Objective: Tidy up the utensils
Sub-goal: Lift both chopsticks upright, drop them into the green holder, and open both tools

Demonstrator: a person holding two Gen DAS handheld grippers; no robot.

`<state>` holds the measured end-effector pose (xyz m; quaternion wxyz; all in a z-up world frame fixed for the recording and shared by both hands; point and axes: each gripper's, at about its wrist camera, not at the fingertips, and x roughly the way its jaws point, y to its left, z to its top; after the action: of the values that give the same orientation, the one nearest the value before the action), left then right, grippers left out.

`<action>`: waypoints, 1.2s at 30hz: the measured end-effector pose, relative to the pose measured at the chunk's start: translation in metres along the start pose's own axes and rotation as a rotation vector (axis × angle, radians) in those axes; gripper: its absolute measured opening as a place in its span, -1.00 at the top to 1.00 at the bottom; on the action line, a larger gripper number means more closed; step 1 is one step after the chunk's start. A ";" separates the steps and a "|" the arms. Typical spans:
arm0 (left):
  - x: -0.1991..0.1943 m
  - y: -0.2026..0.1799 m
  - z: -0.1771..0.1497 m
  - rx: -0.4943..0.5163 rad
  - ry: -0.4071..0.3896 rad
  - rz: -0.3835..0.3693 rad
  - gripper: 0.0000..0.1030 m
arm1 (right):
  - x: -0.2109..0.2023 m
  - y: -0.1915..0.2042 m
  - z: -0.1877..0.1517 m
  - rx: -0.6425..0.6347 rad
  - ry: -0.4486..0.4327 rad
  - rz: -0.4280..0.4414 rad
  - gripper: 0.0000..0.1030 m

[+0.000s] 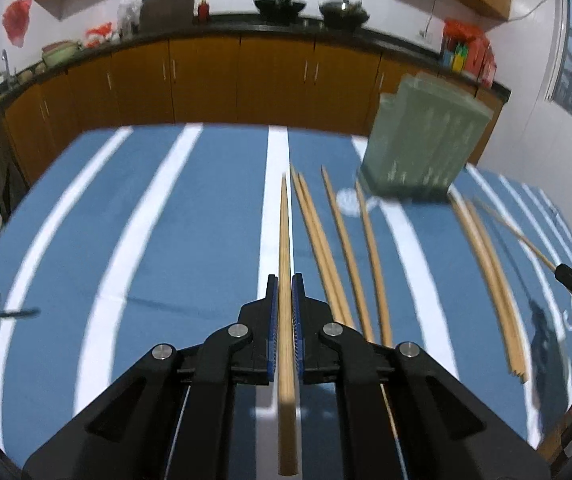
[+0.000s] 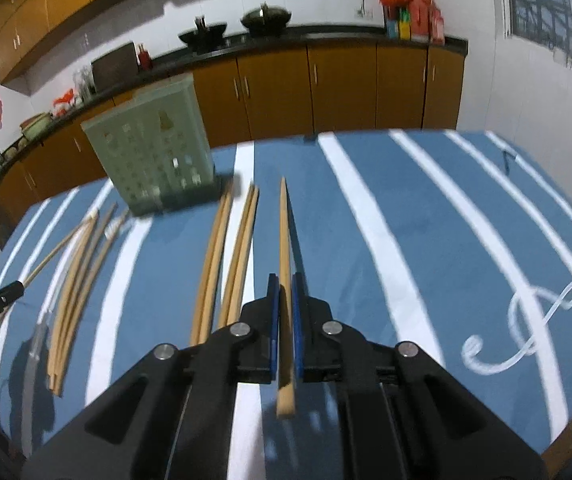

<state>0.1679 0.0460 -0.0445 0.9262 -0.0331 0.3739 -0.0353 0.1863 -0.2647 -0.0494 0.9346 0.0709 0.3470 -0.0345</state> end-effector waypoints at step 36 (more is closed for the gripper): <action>-0.067 -0.070 0.164 0.043 -0.412 -0.242 0.86 | -0.058 0.046 0.182 -0.012 -0.377 0.273 0.86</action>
<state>0.2313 -0.0119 0.1260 0.9725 -0.0644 0.1694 -0.1466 0.2644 -0.2464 0.1300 0.9792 0.1040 0.1538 0.0817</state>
